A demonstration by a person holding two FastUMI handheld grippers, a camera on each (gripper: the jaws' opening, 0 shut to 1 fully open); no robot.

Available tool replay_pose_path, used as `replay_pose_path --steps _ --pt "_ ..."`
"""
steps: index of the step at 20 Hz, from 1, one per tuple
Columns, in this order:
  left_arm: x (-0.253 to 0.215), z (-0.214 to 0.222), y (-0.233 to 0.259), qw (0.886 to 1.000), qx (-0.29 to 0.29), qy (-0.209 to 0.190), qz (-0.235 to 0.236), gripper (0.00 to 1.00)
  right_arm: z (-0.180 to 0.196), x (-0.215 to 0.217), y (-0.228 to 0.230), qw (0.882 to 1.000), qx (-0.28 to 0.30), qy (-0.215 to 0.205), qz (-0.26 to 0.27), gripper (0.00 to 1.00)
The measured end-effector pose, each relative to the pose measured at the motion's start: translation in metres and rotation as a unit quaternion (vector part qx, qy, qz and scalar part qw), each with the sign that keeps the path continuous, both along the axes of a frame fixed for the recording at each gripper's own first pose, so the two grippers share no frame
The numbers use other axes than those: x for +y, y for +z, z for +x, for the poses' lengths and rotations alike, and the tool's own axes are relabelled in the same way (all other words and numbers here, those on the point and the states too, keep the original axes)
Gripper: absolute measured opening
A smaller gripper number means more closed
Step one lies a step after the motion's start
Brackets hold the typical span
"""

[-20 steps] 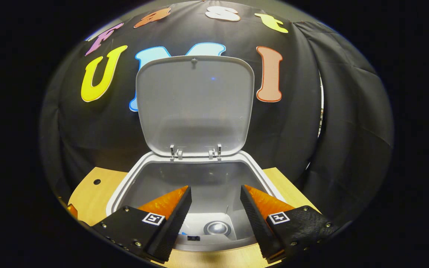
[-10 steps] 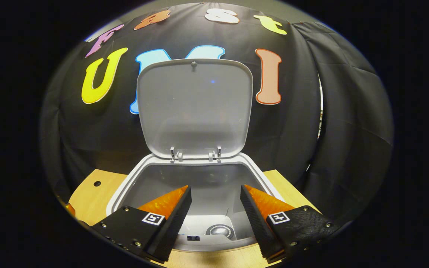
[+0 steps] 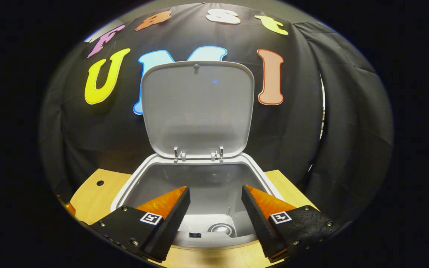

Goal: Press the lid of the desktop garbage bin to open it, pick up the crumpled paper on the desktop and throw it into the bin, then pick up the pop can on the desktop and drop it into the bin, and finally close the garbage bin lid.

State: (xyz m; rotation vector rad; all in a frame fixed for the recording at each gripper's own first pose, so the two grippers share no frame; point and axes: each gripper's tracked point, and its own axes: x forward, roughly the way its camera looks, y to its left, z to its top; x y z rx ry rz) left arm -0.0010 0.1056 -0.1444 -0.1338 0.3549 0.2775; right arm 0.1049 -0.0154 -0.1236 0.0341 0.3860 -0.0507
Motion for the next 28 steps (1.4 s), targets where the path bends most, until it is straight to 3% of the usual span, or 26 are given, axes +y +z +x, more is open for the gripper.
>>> replay_pose_path --steps 6,7,8,9,12,15,16,17,28 --pt "-0.021 0.006 -0.002 1.000 0.003 -0.025 -0.004 0.96 0.005 -0.013 0.075 0.997 -0.082 -0.009 -0.005 0.89" --pt "-0.025 0.008 -0.001 1.000 0.002 -0.030 -0.002 0.90 0.008 -0.016 0.089 0.995 -0.098 -0.011 -0.010 0.89" --pt "-0.030 0.009 0.001 0.999 0.001 -0.036 -0.001 0.96 0.012 -0.017 0.103 0.993 -0.114 -0.010 -0.014 0.89" --pt "-0.034 0.010 0.002 0.999 0.000 -0.042 0.001 0.94 0.016 -0.017 0.116 0.992 -0.128 -0.008 -0.019 0.90" --pt "-0.046 0.012 0.006 0.998 -0.004 -0.057 0.005 1.00 0.029 -0.012 0.146 0.987 -0.160 0.002 -0.024 0.89" --pt "-0.052 0.013 0.010 0.998 -0.006 -0.066 0.009 0.96 0.046 -0.006 0.170 0.983 -0.184 0.009 -0.018 0.89" --pt "-0.053 0.012 0.011 0.998 -0.007 -0.067 0.011 1.00 0.053 -0.006 0.177 0.981 -0.192 0.010 -0.017 0.89" --pt "-0.053 0.011 0.012 0.998 -0.007 -0.066 0.012 0.96 0.061 -0.004 0.183 0.980 -0.196 0.011 -0.015 0.89" --pt "-0.015 -0.006 0.003 0.999 0.006 -0.021 0.024 0.96 0.118 0.004 0.197 0.978 -0.207 0.010 0.011 0.89"
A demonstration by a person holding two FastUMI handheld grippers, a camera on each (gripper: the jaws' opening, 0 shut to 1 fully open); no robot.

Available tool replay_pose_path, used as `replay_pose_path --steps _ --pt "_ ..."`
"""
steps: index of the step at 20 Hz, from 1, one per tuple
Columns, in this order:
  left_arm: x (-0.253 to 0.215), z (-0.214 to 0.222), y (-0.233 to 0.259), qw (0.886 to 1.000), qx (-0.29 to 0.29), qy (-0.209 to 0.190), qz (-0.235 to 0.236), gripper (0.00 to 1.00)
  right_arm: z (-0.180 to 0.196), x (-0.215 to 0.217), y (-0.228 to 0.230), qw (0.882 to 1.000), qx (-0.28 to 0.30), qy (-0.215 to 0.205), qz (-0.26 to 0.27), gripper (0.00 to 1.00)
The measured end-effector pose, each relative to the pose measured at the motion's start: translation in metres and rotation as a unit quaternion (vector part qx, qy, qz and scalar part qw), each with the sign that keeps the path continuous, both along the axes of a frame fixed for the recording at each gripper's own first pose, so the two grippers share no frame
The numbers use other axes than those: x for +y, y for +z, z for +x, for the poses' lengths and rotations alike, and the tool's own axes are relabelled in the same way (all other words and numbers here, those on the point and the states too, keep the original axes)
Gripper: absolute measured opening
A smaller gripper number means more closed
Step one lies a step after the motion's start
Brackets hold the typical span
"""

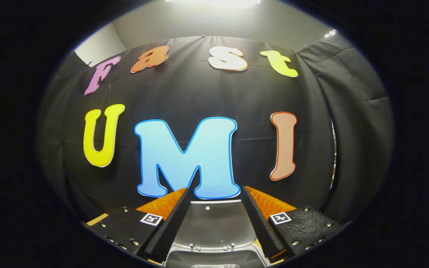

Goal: Press the lid of the desktop garbage bin to open it, pick up the crumpled paper on the desktop and throw it into the bin, then pick up the pop can on the desktop and drop it into the bin, and finally close the garbage bin lid.

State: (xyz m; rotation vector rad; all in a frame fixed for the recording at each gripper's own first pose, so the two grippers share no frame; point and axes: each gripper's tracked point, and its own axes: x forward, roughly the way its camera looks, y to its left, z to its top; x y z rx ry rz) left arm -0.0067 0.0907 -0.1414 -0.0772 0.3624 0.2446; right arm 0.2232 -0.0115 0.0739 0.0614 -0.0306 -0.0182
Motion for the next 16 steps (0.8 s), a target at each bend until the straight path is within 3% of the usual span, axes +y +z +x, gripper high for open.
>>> replay_pose_path --steps 4,8,9,12,13,14,16 --pt "0.004 0.002 -0.004 1.000 0.006 0.004 -0.003 1.00 0.008 0.000 0.005 1.000 -0.012 -0.005 -0.003 0.87" --pt "0.001 0.003 -0.004 1.000 0.006 -0.003 -0.004 0.91 0.009 0.000 -0.006 1.000 0.006 -0.003 -0.002 0.90" --pt "0.000 0.004 -0.004 1.000 0.006 -0.005 -0.004 1.00 0.006 0.001 -0.008 1.000 0.011 0.003 -0.001 0.89" --pt "-0.004 0.009 -0.003 1.000 0.006 -0.012 -0.004 0.90 -0.009 0.002 -0.012 1.000 0.017 0.013 -0.005 0.90" --pt "-0.006 0.010 -0.003 1.000 0.006 -0.014 -0.005 0.90 -0.015 0.002 -0.014 1.000 0.019 0.015 -0.004 0.90" --pt "-0.008 0.012 -0.002 1.000 0.005 -0.017 -0.007 1.00 -0.022 0.002 -0.016 1.000 0.023 0.019 -0.002 0.87" --pt "-0.013 0.011 -0.003 1.000 0.006 -0.021 -0.010 0.96 -0.035 0.002 -0.022 0.999 0.026 0.025 0.002 0.90"
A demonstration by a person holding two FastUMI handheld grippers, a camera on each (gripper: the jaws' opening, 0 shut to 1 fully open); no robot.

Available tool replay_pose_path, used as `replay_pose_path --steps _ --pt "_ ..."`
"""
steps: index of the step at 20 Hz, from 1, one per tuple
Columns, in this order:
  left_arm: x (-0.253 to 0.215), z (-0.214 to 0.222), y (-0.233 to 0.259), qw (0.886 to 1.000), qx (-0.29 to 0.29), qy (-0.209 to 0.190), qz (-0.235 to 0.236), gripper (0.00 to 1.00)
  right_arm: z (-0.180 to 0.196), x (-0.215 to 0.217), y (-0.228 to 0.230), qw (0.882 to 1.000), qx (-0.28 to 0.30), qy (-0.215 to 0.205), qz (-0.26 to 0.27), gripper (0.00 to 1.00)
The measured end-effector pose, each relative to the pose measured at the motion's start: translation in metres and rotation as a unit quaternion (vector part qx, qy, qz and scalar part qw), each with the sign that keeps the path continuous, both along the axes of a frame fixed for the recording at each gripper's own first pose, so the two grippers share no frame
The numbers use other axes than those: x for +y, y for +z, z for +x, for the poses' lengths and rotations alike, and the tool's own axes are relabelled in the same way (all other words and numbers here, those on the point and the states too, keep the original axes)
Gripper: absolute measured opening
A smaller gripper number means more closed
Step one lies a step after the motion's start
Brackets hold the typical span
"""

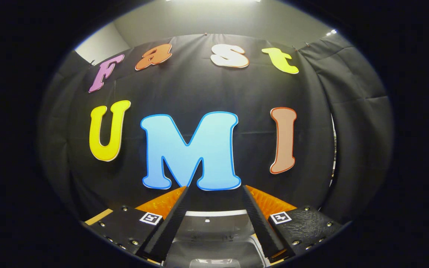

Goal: Press the lid of the desktop garbage bin to open it, pick up the crumpled paper on the desktop and throw it into the bin, then pick up the pop can on the desktop and drop it into the bin, and finally close the garbage bin lid.

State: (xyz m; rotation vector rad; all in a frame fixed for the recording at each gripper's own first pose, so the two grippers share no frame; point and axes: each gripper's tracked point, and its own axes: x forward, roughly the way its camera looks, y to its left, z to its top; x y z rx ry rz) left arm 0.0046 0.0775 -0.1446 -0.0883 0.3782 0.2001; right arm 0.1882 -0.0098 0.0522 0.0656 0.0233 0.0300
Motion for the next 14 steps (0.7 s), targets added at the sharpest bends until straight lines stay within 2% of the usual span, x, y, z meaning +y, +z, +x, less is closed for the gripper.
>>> replay_pose_path --steps 1,9,14 --pt "-0.002 0.000 0.000 1.000 -0.001 -0.003 -0.002 0.90 -0.007 0.000 -0.003 1.000 0.002 0.004 -0.001 0.90" --pt "-0.019 0.001 0.006 1.000 -0.007 -0.026 0.009 0.90 -0.060 0.002 -0.053 0.999 0.045 0.009 -0.006 0.90" --pt "-0.023 0.001 0.005 0.999 -0.005 -0.033 0.009 1.00 -0.080 0.006 -0.106 0.994 0.106 0.012 -0.013 0.90"
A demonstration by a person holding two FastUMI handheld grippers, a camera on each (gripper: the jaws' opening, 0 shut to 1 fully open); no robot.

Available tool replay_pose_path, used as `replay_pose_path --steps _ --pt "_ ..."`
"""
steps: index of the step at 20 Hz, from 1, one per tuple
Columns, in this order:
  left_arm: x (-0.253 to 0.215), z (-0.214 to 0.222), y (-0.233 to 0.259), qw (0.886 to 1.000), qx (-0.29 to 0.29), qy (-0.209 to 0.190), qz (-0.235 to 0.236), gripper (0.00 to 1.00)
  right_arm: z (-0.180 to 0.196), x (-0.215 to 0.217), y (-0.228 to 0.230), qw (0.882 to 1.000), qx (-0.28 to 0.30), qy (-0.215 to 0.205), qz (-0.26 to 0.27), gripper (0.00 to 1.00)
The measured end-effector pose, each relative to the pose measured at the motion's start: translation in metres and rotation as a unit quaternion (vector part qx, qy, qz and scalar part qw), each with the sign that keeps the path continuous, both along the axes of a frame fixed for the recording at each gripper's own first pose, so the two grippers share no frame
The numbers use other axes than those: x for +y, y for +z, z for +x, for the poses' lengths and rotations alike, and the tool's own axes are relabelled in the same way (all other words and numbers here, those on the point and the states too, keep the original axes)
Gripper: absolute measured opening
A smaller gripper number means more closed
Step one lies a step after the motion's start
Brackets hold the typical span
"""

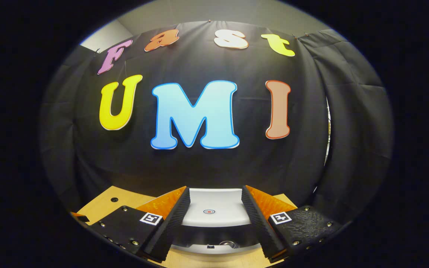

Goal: Press the lid of the desktop garbage bin to open it, pick up the crumpled paper on the desktop and throw it into the bin, then pick up the pop can on the desktop and drop it into the bin, and finally close the garbage bin lid.

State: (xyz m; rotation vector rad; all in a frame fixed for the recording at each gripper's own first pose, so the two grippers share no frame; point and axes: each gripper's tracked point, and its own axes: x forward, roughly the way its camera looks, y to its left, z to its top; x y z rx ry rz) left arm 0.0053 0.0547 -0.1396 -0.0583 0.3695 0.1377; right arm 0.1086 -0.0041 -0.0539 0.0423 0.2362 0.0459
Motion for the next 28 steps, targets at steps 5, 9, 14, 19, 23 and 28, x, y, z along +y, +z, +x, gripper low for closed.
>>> replay_pose_path --steps 5,9,14,19,23,28 --pt "-0.003 0.002 0.000 1.000 0.002 -0.006 0.002 1.00 -0.011 0.002 -0.037 0.999 0.043 0.000 -0.002 0.90" --pt "-0.005 0.005 -0.001 1.000 0.004 -0.009 0.002 0.95 -0.015 0.002 -0.048 0.998 0.055 0.002 -0.006 0.90" --pt "-0.006 0.009 -0.005 1.000 0.008 -0.011 0.000 0.90 -0.017 0.003 -0.050 0.999 0.040 0.000 -0.007 0.90" --pt "-0.007 0.013 -0.007 1.000 0.009 -0.013 -0.001 0.90 -0.018 0.003 -0.052 1.000 0.017 -0.002 0.007 0.90" --pt "-0.008 0.014 -0.009 1.000 0.012 -0.015 -0.004 0.91 -0.019 0.004 -0.053 1.000 -0.003 -0.004 0.000 0.91" --pt "-0.008 0.014 -0.011 1.000 0.014 -0.014 -0.006 0.91 -0.020 0.004 -0.053 1.000 -0.017 -0.007 0.002 0.91"
